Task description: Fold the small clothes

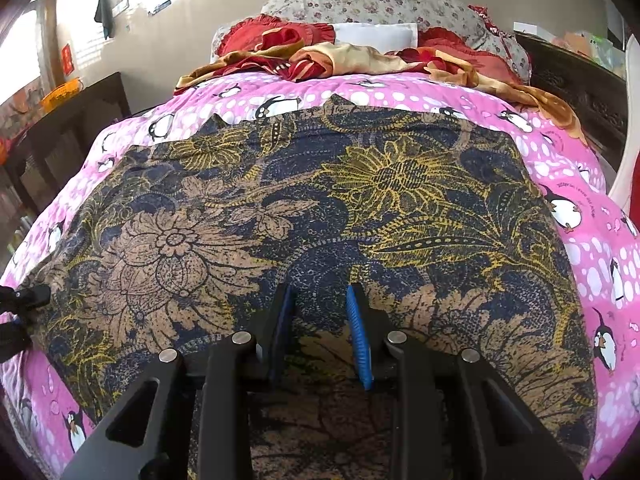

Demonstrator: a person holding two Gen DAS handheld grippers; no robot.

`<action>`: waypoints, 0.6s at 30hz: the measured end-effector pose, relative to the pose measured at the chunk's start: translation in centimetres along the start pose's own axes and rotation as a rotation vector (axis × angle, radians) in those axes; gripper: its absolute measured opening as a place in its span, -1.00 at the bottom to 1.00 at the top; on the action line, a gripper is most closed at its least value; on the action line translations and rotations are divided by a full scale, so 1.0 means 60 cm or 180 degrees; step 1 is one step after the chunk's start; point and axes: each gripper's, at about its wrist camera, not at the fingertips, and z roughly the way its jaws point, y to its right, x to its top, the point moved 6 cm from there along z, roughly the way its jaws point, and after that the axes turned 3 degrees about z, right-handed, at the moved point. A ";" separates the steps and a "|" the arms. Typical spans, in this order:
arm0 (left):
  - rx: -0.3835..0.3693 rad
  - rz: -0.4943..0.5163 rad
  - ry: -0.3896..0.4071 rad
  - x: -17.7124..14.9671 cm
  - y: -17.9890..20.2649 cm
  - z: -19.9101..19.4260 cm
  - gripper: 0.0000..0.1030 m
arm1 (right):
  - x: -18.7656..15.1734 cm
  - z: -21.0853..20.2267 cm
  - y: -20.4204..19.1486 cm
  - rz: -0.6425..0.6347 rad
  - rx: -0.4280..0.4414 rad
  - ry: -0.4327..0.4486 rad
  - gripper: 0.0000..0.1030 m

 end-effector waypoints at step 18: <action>0.0462 0.2550 0.1038 -0.063 0.268 -0.031 -0.76 | 0.238 0.004 -0.235 -0.0460 0.1533 -0.0919 0.05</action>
